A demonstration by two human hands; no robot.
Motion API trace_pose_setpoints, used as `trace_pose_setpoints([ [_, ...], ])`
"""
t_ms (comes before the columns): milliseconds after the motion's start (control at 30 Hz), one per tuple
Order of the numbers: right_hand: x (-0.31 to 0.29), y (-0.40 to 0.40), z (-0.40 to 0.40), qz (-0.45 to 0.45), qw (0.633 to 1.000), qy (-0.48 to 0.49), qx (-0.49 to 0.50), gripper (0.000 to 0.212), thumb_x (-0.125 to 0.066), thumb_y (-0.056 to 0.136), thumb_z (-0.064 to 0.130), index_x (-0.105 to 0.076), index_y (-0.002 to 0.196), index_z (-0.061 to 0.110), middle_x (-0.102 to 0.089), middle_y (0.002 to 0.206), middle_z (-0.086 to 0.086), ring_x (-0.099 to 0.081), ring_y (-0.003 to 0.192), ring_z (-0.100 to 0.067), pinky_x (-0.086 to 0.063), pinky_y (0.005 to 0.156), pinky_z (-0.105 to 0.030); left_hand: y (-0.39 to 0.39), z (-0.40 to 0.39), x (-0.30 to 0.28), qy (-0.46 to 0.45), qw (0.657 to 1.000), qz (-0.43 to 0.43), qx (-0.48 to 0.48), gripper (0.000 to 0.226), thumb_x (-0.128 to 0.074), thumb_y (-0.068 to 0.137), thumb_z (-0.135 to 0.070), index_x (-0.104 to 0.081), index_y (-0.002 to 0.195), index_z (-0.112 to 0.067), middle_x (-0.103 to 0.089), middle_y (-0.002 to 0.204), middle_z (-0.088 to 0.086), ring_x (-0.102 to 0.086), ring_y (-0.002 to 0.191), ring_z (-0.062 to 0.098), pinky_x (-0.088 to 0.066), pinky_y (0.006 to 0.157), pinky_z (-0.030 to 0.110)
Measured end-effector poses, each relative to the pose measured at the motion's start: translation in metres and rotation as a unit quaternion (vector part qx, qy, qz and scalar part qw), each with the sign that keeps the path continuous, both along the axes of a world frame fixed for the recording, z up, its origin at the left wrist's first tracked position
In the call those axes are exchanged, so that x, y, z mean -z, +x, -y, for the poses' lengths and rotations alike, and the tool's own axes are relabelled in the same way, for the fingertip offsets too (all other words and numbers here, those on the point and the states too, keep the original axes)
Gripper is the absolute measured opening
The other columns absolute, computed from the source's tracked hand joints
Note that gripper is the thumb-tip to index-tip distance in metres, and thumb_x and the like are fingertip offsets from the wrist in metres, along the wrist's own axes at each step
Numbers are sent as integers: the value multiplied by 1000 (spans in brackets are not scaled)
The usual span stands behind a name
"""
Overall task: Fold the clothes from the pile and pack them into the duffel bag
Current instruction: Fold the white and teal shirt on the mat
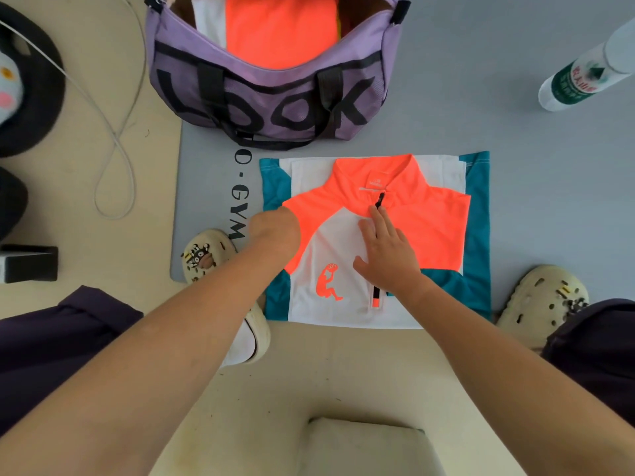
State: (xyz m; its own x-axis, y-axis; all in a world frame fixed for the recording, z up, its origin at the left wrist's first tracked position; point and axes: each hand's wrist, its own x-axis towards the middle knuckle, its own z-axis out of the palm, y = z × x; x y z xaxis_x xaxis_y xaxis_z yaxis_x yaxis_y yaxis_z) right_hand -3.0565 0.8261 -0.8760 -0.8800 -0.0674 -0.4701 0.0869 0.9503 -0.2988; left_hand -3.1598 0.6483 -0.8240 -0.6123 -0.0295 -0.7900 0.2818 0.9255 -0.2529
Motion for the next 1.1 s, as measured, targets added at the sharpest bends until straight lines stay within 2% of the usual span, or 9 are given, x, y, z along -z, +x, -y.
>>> trace_pose_setpoints([
  [100,-2,-2,-1,9,999,-38,17,62,-61,83,30,-39,137,8,-15,161,-15,-9,150,-28,-32,110,-42,-6,-27,-4,90,980,58,-170,14,-48,98,-8,-56,102,2,-57,119,14,-57,116,31,-48,93,37],
  [233,-10,-10,-6,-68,980,-138,124,31,-56,85,5,-58,115,-5,-54,122,-22,-49,118,-39,-43,94,-44,-8,-36,-10,388,692,197,-576,13,-40,105,-17,-42,113,-6,-58,105,23,-65,80,34,-59,63,41],
  [267,-11,-11,-8,-91,976,-136,146,24,-54,85,1,-62,107,-6,-57,110,-22,-52,108,-40,-43,89,-45,-8,-30,-7,407,671,191,-589,13,-38,105,-16,-41,115,-8,-62,102,22,-67,73,32,-59,56,37],
  [433,-10,-7,-2,-40,970,-103,216,25,-51,96,25,-61,93,4,-60,91,-12,-57,85,-33,-40,63,-35,-8,-4,19,382,829,-26,-407,32,-46,92,-10,-57,119,-23,-68,83,4,-64,56,18,-51,53,27],
  [533,-9,-5,11,29,975,-57,212,46,-54,91,56,-55,99,10,-58,90,-4,-58,77,-26,-47,64,-36,-4,2,32,377,881,-23,-284,35,-56,91,-19,-56,123,-32,-65,86,-2,-65,67,20,-55,72,33],
  [633,-4,-1,19,93,972,-25,213,46,-58,88,55,-48,93,10,-54,85,-5,-56,78,-27,-42,63,-36,-5,6,45,314,932,-48,-176,27,-59,92,-31,-55,119,-33,-57,93,-7,-59,86,19,-47,73,34],
  [767,1,0,13,65,945,-124,296,18,-56,89,19,-53,79,4,-54,72,-10,-53,72,-31,-33,57,-34,-11,12,56,299,937,-110,-141,8,-55,95,-31,-53,101,-27,-58,90,-6,-52,81,17,-34,64,31],
  [967,1,-15,-7,1,886,-227,404,19,-67,89,30,-67,83,13,-50,62,12,-46,59,-9,-31,60,-25,-17,21,54,338,915,-153,-155,5,-51,96,-26,-49,99,-22,-62,87,1,-59,79,25,-42,63,35],
  [1100,6,-15,-6,61,896,-192,396,29,-74,82,38,-61,79,12,-53,64,4,-49,59,-14,-38,55,-30,0,19,47,354,901,-152,-200,27,-63,89,-35,-45,102,-21,-61,84,1,-59,77,24,-50,68,40],
])
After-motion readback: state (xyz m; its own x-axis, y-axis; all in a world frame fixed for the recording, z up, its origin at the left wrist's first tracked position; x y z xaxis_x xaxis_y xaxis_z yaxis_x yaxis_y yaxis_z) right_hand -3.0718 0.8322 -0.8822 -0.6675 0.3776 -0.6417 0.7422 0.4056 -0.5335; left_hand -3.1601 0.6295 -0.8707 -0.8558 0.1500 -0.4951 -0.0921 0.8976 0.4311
